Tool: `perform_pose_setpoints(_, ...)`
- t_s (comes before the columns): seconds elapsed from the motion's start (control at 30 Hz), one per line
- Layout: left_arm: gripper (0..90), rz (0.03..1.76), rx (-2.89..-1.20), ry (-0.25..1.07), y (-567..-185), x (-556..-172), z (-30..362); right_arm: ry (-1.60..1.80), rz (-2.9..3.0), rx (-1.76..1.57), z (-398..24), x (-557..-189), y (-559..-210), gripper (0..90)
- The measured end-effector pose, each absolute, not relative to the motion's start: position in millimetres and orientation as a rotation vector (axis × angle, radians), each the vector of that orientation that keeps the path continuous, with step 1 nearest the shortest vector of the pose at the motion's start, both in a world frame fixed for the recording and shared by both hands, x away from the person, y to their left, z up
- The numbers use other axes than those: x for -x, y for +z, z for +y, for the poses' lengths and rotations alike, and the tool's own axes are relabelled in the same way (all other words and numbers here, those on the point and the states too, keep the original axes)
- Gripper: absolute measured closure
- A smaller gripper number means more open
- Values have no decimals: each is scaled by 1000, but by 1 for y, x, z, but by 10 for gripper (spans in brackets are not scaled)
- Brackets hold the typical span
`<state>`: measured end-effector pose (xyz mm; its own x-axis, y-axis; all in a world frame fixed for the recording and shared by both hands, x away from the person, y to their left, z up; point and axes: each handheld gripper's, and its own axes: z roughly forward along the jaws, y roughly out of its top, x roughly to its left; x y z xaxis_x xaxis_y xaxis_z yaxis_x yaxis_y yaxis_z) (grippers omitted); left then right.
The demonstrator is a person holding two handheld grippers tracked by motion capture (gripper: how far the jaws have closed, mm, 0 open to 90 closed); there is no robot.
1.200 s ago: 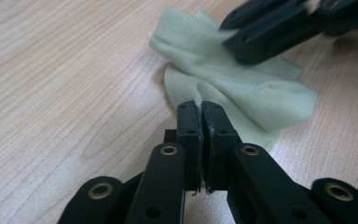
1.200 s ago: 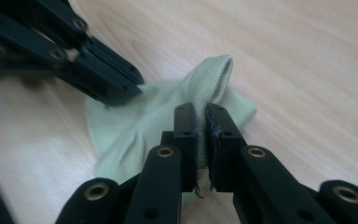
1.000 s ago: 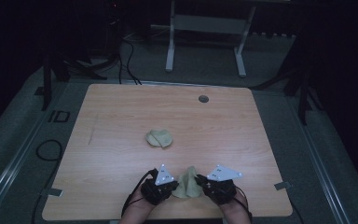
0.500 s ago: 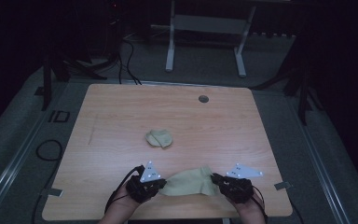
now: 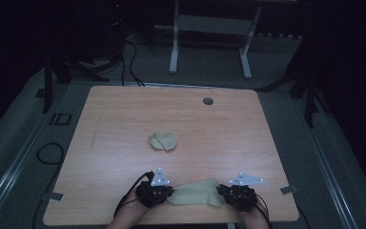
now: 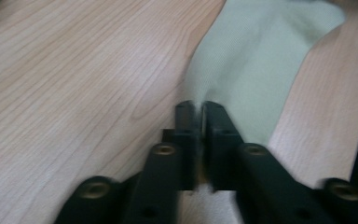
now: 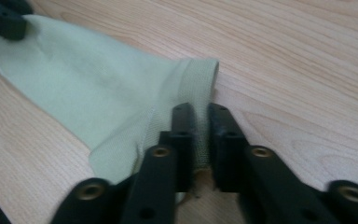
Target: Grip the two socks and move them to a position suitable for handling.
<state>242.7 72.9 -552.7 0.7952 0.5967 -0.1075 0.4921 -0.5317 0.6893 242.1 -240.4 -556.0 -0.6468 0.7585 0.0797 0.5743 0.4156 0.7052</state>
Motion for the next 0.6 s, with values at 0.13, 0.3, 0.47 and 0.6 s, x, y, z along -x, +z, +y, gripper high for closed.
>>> perform_pose_setpoints(0.13,632,796,-2191,206,-541,-238,75,1076,2415,-1126,-238,-240,-547,621)
perform_pose_setpoints(0.3,787,746,-2204,194,-538,-227,61,1120,2416,-1095,-230,-234,-539,776)
perform_pose_setpoints(0.47,824,781,-2233,161,-552,-230,51,1085,2468,-1081,-224,-232,-549,800)
perform_pose_setpoints(0.6,844,794,-2253,153,-561,-232,49,1052,2495,-1108,-228,-234,-560,789)
